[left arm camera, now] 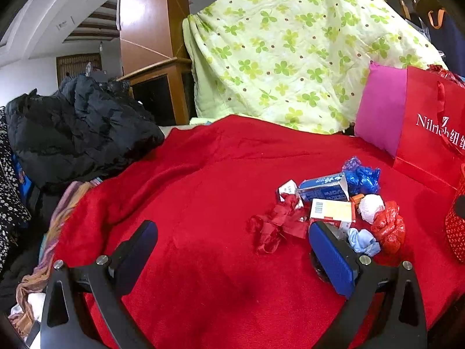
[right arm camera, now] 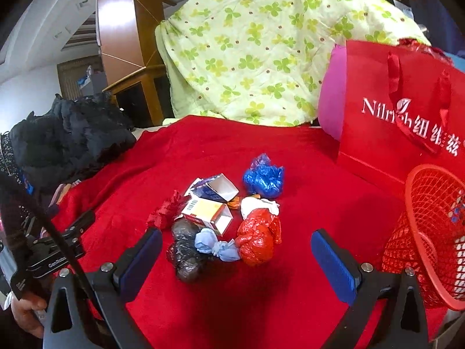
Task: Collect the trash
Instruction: 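Grasp the black plastic bag with the left gripper while the right grasps the red bag, then carry both bags over the red mesh basket and open both grippers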
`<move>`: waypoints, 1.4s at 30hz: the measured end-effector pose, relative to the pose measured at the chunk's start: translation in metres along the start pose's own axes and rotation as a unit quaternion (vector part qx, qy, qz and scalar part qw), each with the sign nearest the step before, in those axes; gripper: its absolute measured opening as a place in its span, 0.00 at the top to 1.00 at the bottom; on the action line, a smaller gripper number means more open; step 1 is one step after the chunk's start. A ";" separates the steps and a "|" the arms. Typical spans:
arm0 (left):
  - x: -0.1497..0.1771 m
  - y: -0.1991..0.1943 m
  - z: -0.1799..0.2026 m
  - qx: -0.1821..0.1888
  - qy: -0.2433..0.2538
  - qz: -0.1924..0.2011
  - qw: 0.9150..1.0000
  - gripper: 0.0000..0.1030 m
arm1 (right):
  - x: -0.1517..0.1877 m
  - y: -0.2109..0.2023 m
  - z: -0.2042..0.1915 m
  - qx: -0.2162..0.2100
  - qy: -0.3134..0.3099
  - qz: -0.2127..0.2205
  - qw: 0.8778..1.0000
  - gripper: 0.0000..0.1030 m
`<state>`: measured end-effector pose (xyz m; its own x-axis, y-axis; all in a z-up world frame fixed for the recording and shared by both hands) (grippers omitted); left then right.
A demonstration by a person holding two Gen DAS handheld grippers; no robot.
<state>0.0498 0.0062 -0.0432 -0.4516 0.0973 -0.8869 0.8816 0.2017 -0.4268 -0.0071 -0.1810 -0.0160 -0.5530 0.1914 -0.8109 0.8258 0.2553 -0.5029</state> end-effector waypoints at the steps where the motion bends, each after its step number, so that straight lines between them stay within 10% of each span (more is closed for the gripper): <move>1: 0.001 0.002 0.002 0.004 -0.002 -0.003 1.000 0.00 | 0.001 0.005 0.004 -0.003 0.003 -0.004 1.000 0.00; 19: 0.061 0.059 0.111 0.173 0.020 -0.171 0.970 0.03 | 0.037 0.143 0.091 -0.104 0.212 -0.152 0.960 0.32; 23: 0.076 0.071 0.131 0.191 0.028 -0.212 0.958 0.22 | 0.051 0.158 0.097 -0.098 0.235 -0.177 0.951 0.52; 28: 0.083 0.068 0.152 0.242 0.032 -0.231 0.942 0.56 | 0.044 0.147 0.089 -0.100 0.196 -0.158 0.963 0.54; 34: 0.081 0.062 0.140 0.236 0.029 -0.214 0.948 0.63 | 0.022 0.118 0.078 -0.114 0.149 -0.107 0.976 0.54; 42: 0.056 0.048 0.094 0.163 0.022 -0.129 0.978 0.64 | -0.009 0.053 0.069 -0.146 0.081 -0.002 0.986 0.54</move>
<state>0.0797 -0.0703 -0.1302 -0.6644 0.1278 -0.7363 0.7306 -0.0963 -0.6760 0.0495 -0.2348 -0.0556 -0.5868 0.3330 -0.7381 0.7694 0.5133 -0.3801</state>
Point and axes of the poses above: each gripper's, at about its wrist camera, not at the fingertips, and y roughly the way its jaws point, z to its right, x to its underside, the point moved 7 cm from there along y, roughly the way its jaws point, and after that the axes turned 14 degrees about -x, right-handed, at the moved point
